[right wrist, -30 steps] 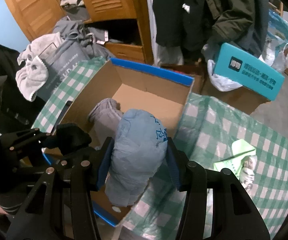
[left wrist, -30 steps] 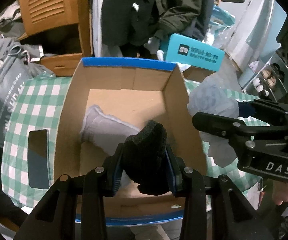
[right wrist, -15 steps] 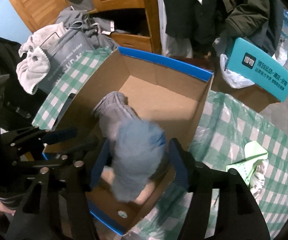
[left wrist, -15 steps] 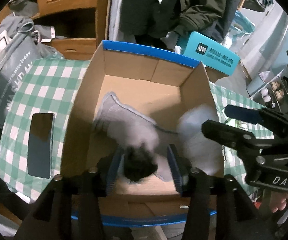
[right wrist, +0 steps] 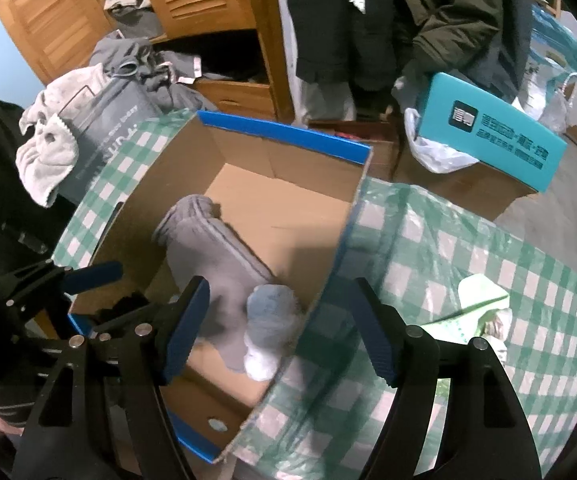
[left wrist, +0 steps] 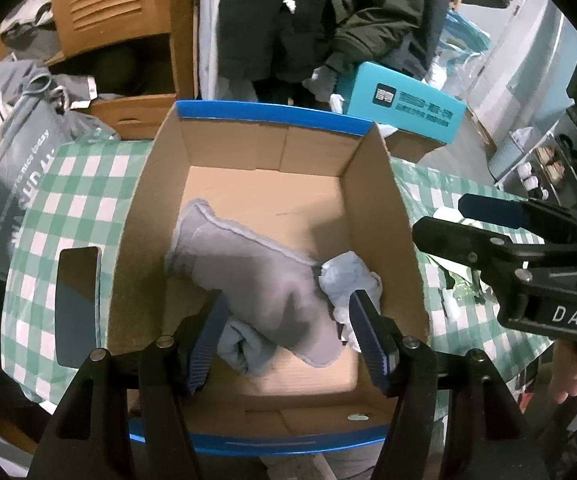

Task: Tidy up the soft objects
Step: 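Open the left tool dropping the black sock while the right releases the white bundle into the box, then withdraw both tools from the box back toward the pile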

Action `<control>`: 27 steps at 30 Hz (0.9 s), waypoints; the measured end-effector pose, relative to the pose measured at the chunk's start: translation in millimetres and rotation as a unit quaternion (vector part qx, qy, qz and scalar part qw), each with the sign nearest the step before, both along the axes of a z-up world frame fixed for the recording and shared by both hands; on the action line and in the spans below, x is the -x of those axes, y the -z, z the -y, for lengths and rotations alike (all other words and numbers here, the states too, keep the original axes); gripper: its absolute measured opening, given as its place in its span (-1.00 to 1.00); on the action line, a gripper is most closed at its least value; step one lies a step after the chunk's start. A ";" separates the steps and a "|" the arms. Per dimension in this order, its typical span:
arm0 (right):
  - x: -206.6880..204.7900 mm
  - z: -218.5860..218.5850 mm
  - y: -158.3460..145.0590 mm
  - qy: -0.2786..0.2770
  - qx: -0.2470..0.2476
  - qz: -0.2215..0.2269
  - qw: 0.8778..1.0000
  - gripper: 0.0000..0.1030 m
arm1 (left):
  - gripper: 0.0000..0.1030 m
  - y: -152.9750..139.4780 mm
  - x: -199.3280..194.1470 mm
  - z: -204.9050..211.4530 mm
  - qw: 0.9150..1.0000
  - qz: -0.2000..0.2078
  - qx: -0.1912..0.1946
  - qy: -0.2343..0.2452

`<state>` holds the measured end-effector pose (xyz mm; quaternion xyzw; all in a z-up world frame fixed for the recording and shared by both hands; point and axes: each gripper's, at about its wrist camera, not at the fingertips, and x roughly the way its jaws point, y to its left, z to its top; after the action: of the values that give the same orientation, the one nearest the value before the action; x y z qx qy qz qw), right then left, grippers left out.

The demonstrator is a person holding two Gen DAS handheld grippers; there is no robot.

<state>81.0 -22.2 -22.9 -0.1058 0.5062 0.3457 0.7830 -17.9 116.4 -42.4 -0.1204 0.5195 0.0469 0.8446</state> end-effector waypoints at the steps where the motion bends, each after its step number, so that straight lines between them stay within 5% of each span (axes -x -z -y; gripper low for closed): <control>1: -0.5 2.3 -0.4 0.001 0.000 0.000 1.000 0.43 | 0.26 -0.3 -0.7 1.5 1.000 0.000 0.001 0.002; 27: -18.8 113.5 3.1 0.092 0.001 0.004 0.996 0.50 | 0.33 -4.9 -35.2 90.3 0.997 -0.011 -0.009 0.077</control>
<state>99.8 -135.8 -26.0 -0.0612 0.5113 0.2712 0.8132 17.3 26.1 -37.5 -0.0715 0.5359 -0.0121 0.8411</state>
